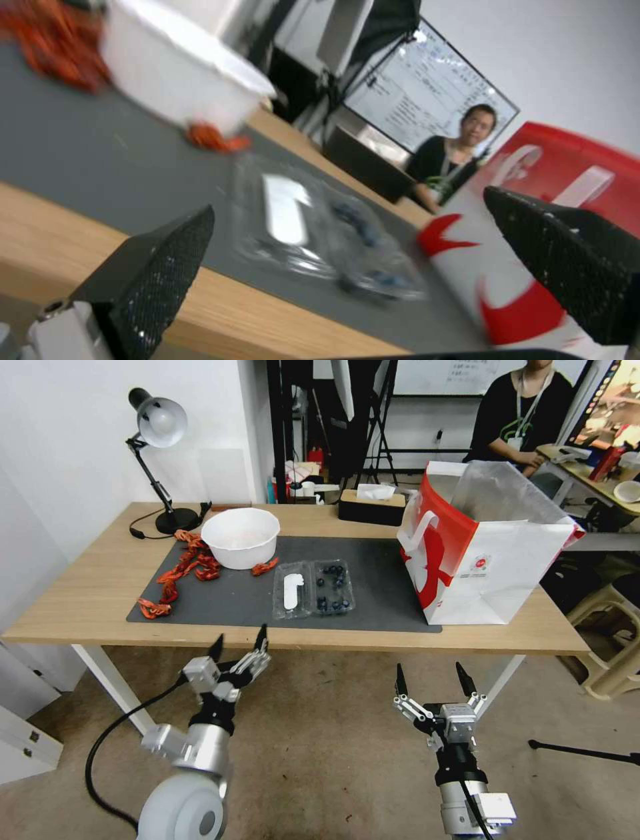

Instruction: Close the takeout container lid, then place the container into the takeout bag.

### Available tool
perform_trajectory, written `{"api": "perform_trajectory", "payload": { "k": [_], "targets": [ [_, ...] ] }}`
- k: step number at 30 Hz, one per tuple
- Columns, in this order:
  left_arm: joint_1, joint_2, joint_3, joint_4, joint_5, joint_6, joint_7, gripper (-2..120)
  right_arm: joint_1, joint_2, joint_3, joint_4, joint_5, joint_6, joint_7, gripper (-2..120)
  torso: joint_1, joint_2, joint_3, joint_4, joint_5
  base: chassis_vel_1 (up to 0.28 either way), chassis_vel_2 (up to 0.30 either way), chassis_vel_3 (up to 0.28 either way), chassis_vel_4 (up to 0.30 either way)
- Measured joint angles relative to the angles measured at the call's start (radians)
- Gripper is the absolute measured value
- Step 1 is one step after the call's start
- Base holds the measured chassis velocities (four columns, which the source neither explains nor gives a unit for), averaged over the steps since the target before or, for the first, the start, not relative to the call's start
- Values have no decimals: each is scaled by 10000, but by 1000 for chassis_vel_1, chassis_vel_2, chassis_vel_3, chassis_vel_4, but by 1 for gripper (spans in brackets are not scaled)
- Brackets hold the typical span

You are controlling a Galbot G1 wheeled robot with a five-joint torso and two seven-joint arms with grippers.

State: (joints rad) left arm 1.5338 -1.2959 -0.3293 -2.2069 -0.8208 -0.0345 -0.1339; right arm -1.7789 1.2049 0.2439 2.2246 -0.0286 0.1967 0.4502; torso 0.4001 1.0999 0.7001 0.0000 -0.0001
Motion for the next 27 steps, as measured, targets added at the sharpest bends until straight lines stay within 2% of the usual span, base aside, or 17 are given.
{"api": "perform_trajectory", "payload": {
  "k": [1,2,3,5,6,8,9,11,12,14,15,16,17,23,27],
  "targets": [
    [-193,94,108,-18,-482,133,-204,100,0,18,4,-2,-9,0,0,100,0,0,0,0,0,0,0,0,0],
    [-801,296,382,-80,-1975,517,-968,100,6,81,18,-26,-55,-2,1,100,0,0,0,-1,0,0,0,0,0],
    [-801,296,382,-80,-1975,517,-968,100,6,81,18,-26,-55,-2,1,100,0,0,0,-1,0,0,0,0,0],
    [-1568,439,621,-159,-4263,1101,-2160,100,0,177,32,-65,-124,-5,4,100,0,0,0,0,1,0,0,0,0],
    [-1568,439,621,-159,-4263,1101,-2160,100,0,177,32,-65,-124,-5,4,100,0,0,0,0,1,0,0,0,0],
    [-2237,436,759,-182,-6309,1484,-3242,100,-34,251,85,-106,-178,-7,13,100,1,0,0,0,0,0,0,0,0],
    [-2237,436,759,-182,-6309,1484,-3242,100,-34,251,85,-106,-178,-7,13,100,1,0,0,0,0,0,0,0,0],
    [-2910,296,787,-87,-7888,1590,-4302,100,-65,324,147,-122,-225,-8,22,100,1,0,0,-1,2,0,0,0,0],
    [-2910,296,787,-87,-7888,1590,-4302,100,-65,324,147,-122,-225,-8,22,100,1,0,0,-1,2,0,0,0,0],
    [-3427,133,794,99,-8851,1612,-4986,100,-80,383,170,-122,-271,-12,27,100,1,0,0,1,1,0,0,0,0],
    [-3427,133,794,99,-8851,1612,-4986,100,-80,383,170,-122,-271,-12,27,100,1,0,0,1,1,0,0,0,0],
    [-3848,-12,850,338,-9323,1606,-5453,100,-92,441,185,-123,-316,-19,30,100,0,0,0,-1,1,0,0,0,0],
    [-4011,-77,899,472,-9424,1591,-5595,100,-94,460,189,-122,-331,-23,35,100,0,0,0,-1,2,0,0,0,0],
    [-4840,-381,1221,1376,-9469,1397,-5922,100,-102,537,256,-81,-376,-58,52,100,0,0,0,0,1,0,0,0,0],
    [-5047,-429,1283,1639,-9421,1351,-5931,100,-103,548,296,-79,-376,-63,54,100,0,1,0,0,2,0,0,0,0]
  ]
}}
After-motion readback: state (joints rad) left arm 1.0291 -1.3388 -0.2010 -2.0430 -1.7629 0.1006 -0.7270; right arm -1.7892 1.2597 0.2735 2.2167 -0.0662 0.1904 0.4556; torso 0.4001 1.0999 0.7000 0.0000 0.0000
